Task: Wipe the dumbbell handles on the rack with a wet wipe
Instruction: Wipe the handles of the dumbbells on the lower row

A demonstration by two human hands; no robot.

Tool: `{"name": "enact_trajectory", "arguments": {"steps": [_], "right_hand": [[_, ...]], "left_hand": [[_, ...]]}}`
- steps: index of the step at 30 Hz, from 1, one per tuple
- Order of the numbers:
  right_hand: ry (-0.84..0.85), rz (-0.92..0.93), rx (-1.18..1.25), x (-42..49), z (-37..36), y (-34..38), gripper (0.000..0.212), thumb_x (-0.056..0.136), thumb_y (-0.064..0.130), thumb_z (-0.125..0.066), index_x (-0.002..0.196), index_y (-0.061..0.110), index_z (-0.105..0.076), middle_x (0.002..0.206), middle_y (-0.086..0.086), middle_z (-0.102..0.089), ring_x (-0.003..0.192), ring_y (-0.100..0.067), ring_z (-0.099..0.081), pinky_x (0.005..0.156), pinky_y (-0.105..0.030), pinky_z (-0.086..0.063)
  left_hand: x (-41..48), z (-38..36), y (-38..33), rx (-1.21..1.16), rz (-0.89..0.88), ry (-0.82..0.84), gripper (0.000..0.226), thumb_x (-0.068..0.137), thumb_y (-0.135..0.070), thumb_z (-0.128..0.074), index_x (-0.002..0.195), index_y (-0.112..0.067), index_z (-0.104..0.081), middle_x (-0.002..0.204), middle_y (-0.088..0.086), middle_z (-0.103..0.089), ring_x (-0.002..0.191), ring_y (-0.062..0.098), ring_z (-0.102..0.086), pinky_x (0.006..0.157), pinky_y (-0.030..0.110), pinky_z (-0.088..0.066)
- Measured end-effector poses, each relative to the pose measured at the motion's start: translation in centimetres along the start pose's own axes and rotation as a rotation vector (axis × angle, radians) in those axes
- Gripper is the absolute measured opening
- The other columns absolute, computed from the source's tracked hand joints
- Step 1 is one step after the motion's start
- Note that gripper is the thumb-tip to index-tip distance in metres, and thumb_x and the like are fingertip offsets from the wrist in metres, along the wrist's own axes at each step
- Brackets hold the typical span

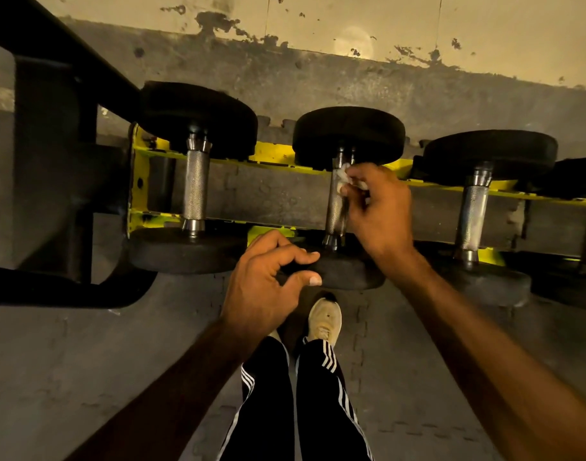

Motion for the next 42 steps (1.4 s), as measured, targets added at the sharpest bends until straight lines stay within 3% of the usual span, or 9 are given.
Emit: {"name": "enact_trajectory", "arguments": {"steps": [3,12,17,23,28,30,35,38,42], "right_hand": [[0.037,-0.340,0.306,-0.5,-1.2,-3.7,0.018,0.088,0.020,-0.073,0.104,0.021,-0.065,0.099,0.010,-0.067,0.091,0.000,-0.062,0.074,-0.019,-0.053],[-0.076,-0.904,1.060,0.2,-4.7,-7.8,0.019,0.083,0.000,-0.074,0.082,0.019,-0.071,0.096,-0.004,-0.073,0.094,-0.022,-0.070,0.081,-0.037,-0.060],[0.330,-0.792,0.663,-3.7,-3.2,-7.8,0.021,0.073,-0.004,-0.079,0.077,0.015,-0.071,0.094,-0.009,-0.074,0.090,-0.024,-0.072,0.082,-0.034,-0.059],[-0.007,-0.790,0.833,0.1,-2.6,-7.7,0.030,0.076,-0.001,-0.080,0.094,0.020,-0.067,0.104,-0.007,-0.072,0.093,-0.020,-0.072,0.073,-0.033,-0.061],[0.284,-0.718,0.595,-3.4,-2.9,-6.8,0.017,0.078,0.003,-0.079,0.085,0.015,-0.069,0.086,0.001,-0.073,0.078,-0.012,-0.072,0.065,-0.024,-0.058],[0.296,-0.686,0.569,-2.9,-2.7,-6.7,0.017,0.076,0.003,-0.081,0.082,0.014,-0.069,0.084,0.000,-0.073,0.076,-0.011,-0.071,0.064,-0.024,-0.057],[-0.083,-0.662,0.756,-0.5,-1.9,-6.4,0.019,0.080,0.005,-0.079,0.080,0.022,-0.071,0.086,0.007,-0.074,0.088,-0.011,-0.072,0.079,-0.030,-0.060],[0.070,-0.545,0.594,-2.9,-1.9,-5.4,0.023,0.082,0.006,-0.076,0.086,0.027,-0.068,0.097,0.009,-0.071,0.094,-0.005,-0.068,0.080,-0.022,-0.055],[0.351,-0.448,0.343,-4.7,-2.2,-5.3,0.024,0.078,0.006,-0.080,0.075,0.027,-0.069,0.085,0.008,-0.071,0.085,-0.006,-0.069,0.080,-0.030,-0.058]], "left_hand": [[0.0,0.0,-0.2,0.004,0.010,-0.012,0.025,0.072,-0.018,-0.084,0.097,-0.014,-0.079,0.089,-0.001,-0.062,0.091,0.019,-0.066,0.080,0.039,-0.056],[-0.1,0.0,0.0,-0.004,0.054,-0.011,0.025,0.073,-0.018,-0.082,0.098,-0.019,-0.078,0.091,-0.003,-0.062,0.095,0.016,-0.066,0.084,0.040,-0.056],[0.0,0.0,-0.2,0.008,0.039,-0.002,0.024,0.073,-0.019,-0.082,0.097,-0.017,-0.079,0.091,-0.001,-0.062,0.093,0.016,-0.066,0.082,0.042,-0.056],[0.0,0.0,-0.2,0.014,0.034,0.007,0.024,0.073,-0.020,-0.083,0.096,-0.016,-0.079,0.091,-0.002,-0.062,0.093,0.018,-0.066,0.082,0.043,-0.056],[0.2,0.0,-0.2,0.024,0.020,0.030,0.028,0.073,-0.032,-0.079,0.098,-0.018,-0.078,0.093,-0.004,-0.062,0.092,0.019,-0.065,0.079,0.046,-0.056],[0.1,0.0,-0.2,0.029,0.013,0.025,0.028,0.074,-0.032,-0.078,0.097,-0.017,-0.078,0.093,-0.004,-0.061,0.091,0.018,-0.065,0.079,0.045,-0.056],[-0.1,-0.2,-0.3,0.095,-0.016,0.050,0.029,0.076,-0.033,-0.076,0.101,-0.018,-0.075,0.099,-0.005,-0.059,0.097,0.022,-0.062,0.082,0.047,-0.054],[-0.2,-0.3,-0.6,0.155,-0.052,0.073,0.028,0.077,-0.030,-0.075,0.103,-0.018,-0.073,0.103,-0.004,-0.057,0.101,0.024,-0.059,0.086,0.046,-0.051],[0.1,-0.3,-0.7,0.192,-0.071,0.108,0.030,0.078,-0.033,-0.073,0.104,-0.018,-0.073,0.105,-0.002,-0.059,0.102,0.023,-0.058,0.086,0.044,-0.051]]}}
Point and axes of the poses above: each hand's wrist, its own x-axis towards the middle knuckle, its own z-axis out of the back of the hand, y = z × x, the point moved 9 cm from there along x, towards the middle knuckle
